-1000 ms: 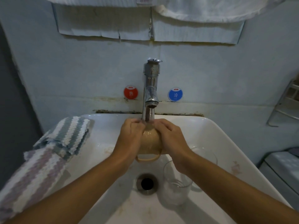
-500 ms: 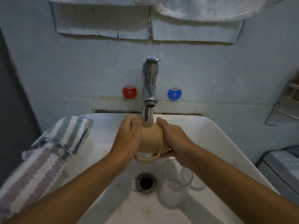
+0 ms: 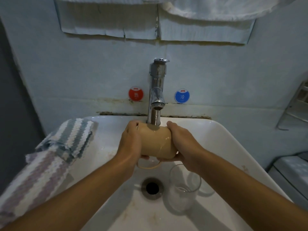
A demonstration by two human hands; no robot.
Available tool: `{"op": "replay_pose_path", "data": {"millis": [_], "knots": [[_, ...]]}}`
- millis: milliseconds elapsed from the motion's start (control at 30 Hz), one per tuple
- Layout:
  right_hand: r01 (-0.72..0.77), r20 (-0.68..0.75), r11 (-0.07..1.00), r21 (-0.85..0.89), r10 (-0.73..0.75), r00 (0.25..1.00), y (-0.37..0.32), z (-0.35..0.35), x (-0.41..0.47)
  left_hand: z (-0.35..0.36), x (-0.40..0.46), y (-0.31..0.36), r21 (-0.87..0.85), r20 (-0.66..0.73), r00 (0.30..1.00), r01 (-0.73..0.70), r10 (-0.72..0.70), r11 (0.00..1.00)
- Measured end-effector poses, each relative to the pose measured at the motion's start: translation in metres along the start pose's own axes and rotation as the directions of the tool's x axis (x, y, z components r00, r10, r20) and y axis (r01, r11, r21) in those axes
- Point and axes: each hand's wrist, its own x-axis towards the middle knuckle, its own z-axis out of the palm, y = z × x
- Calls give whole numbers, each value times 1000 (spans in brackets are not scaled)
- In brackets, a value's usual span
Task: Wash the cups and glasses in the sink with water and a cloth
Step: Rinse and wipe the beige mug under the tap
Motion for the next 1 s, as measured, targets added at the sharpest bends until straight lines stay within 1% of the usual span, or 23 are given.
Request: {"op": "replay_pose_path", "data": {"millis": [67, 133, 167, 200, 300, 367, 433, 500, 567, 633, 700, 833, 933, 1000], "knots": [[1, -11, 1000, -11, -1, 1000, 0, -1, -1, 1, 1, 0, -2, 14, 1000, 19, -19, 1000], [40, -17, 998, -41, -41, 999, 2, -2, 1, 0, 0, 1, -3, 20, 999, 37, -37, 999], [68, -21, 996, -57, -69, 997, 2, -2, 2, 0, -1, 1, 10, 21, 1000, 21, -22, 1000], [93, -25, 993, -71, -95, 995, 3, -2, 4, -1, -2, 1, 40, 30, 999, -19, 18, 999], [157, -45, 982, -100, -163, 986, 4, -1, 8, -2, -5, -1, 158, 102, 975, -210, 195, 965], [171, -49, 978, -122, -178, 983, 4, -2, 8, -1, -5, -3, 200, 144, 959, -270, 245, 942], [157, -35, 980, -125, -162, 986, 5, -3, 7, 0, -3, -5, 238, 162, 957, -275, 241, 932], [148, 9, 979, -142, -148, 989, 7, -2, 6, 1, -1, -6, 242, 161, 961, -260, 225, 935], [140, 59, 975, -170, -132, 989, 7, 0, 4, 1, 2, -8, 227, 114, 976, -206, 184, 952], [114, 99, 974, -196, -96, 990, 5, 1, 2, 0, 7, -7, 191, 36, 991, -131, 126, 973], [83, 104, 974, -212, -62, 993, 3, 1, 2, 0, 11, -8, 163, 2, 995, -96, 97, 982], [35, 12, 977, -211, -33, 999, 2, -1, 3, 0, 4, -10, 155, 67, 986, -163, 155, 974], [-12, -14, 980, -199, 9, 1000, 1, -3, 2, 0, 2, -13, 232, 162, 949, -303, 270, 925], [-31, -28, 982, -185, 26, 999, 0, -5, 3, 0, 2, -15, 243, 229, 921, -369, 316, 897]]}}
